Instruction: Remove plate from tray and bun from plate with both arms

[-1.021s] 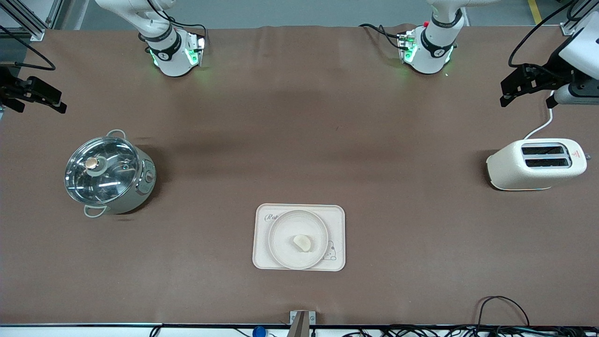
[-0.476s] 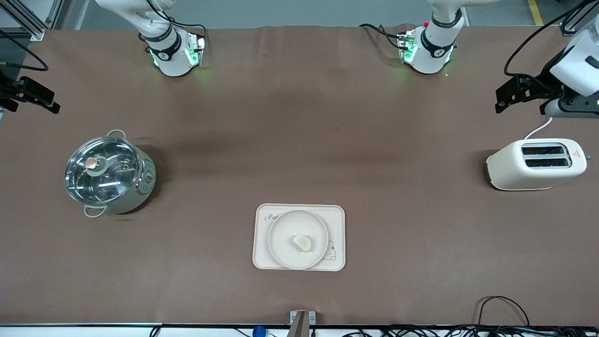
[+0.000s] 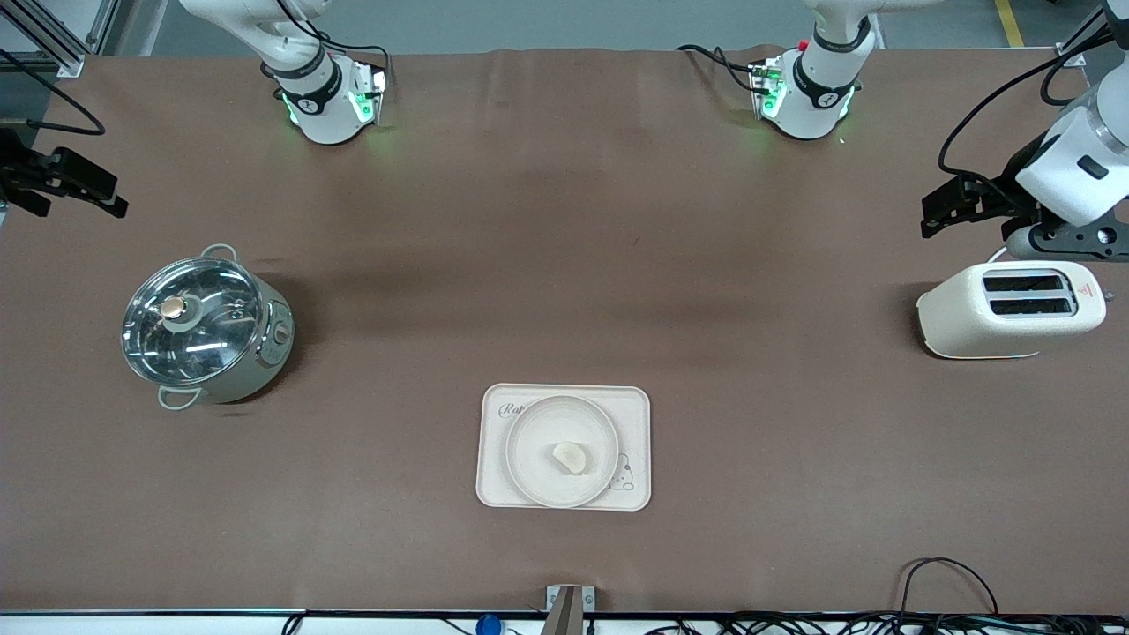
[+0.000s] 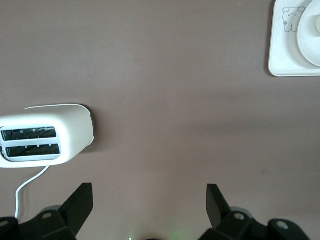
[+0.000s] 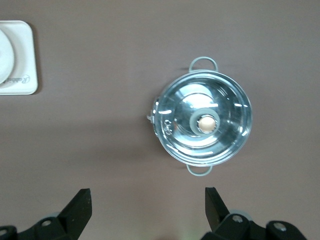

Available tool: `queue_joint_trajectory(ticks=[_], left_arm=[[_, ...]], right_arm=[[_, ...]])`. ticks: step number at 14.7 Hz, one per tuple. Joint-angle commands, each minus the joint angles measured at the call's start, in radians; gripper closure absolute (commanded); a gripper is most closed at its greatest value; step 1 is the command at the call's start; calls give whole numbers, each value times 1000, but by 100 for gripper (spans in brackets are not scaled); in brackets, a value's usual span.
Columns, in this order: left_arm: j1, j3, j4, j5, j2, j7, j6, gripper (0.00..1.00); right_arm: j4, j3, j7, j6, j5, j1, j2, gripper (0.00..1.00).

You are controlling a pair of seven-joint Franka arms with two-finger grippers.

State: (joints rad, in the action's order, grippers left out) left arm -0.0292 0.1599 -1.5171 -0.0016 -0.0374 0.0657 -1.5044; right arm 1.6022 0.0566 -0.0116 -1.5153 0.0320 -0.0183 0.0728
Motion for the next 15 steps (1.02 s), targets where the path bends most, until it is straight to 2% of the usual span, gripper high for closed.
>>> queue_joint_trajectory(ticks=[1, 5, 8, 11, 15], left_arm=[[2, 4, 35, 15, -18, -14, 6, 0], [-1, 6, 48, 17, -27, -12, 6, 0], [0, 4, 49, 17, -27, -3, 6, 0], [-8, 4, 51, 15, -25, 2, 6, 0], [-11, 3, 49, 11, -24, -3, 6, 0]], right_arm=[[25, -1, 31, -61, 46, -41, -14, 0], [24, -1, 105, -150, 83, -109, -79, 0], [24, -1, 185, -204, 143, -149, -134, 0], [21, -1, 274, -295, 144, -219, -194, 0], [9, -1, 441, -472, 144, -320, -327, 0]])
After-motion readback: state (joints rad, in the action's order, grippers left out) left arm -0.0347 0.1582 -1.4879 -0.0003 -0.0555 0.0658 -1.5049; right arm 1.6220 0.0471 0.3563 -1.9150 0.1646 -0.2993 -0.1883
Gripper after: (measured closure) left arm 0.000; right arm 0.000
